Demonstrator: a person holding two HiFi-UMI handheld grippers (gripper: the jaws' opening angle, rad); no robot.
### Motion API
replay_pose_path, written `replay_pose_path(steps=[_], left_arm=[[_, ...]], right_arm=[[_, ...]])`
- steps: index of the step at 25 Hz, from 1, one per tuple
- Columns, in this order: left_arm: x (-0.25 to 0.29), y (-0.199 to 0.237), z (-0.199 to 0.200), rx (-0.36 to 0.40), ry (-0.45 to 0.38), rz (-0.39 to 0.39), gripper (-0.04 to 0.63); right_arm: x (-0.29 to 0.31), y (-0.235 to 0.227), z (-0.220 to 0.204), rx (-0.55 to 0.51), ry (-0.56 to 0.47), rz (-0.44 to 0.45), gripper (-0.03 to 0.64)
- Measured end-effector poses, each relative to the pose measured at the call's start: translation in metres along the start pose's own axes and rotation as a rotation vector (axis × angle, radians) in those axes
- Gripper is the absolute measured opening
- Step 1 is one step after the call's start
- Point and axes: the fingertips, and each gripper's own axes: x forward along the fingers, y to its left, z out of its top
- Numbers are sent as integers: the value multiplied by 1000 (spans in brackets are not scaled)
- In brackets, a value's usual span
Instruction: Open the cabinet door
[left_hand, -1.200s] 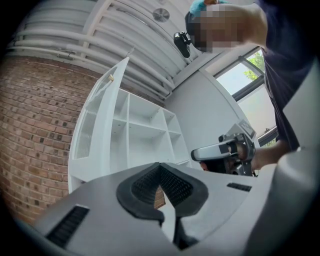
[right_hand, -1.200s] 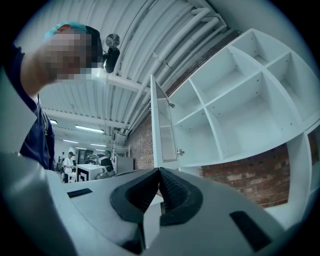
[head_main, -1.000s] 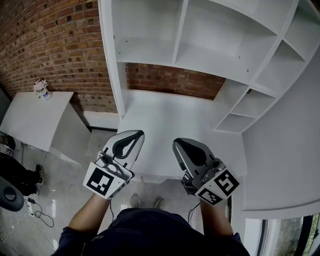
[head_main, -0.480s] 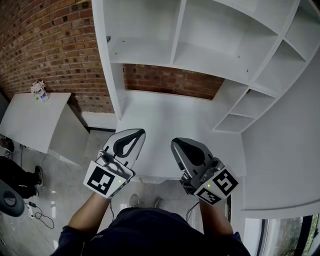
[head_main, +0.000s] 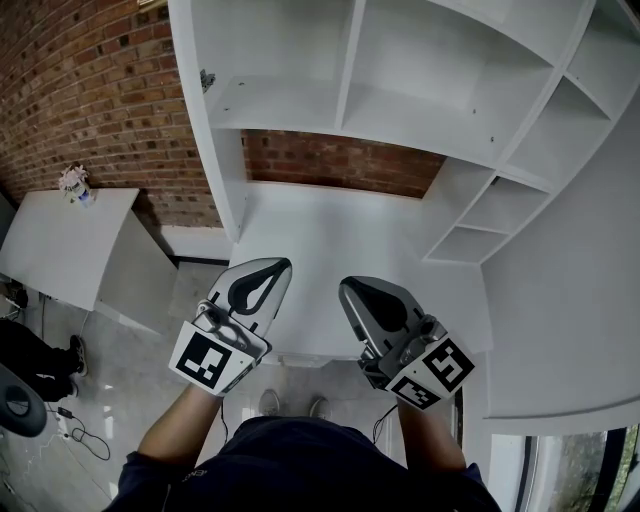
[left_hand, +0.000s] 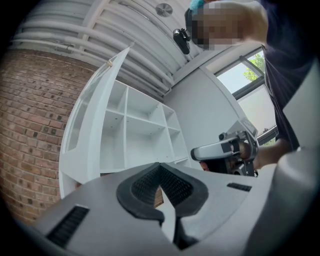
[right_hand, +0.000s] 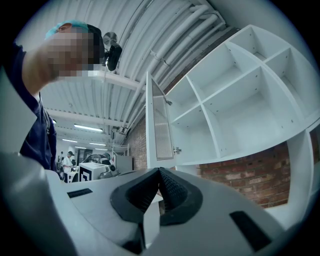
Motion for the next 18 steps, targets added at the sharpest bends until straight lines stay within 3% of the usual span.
replay_pose_path(steps=[18], left_arm=[[1, 8, -10, 14, 33, -9, 6]], right_arm=[[4, 2, 0, -2, -10, 4, 25]])
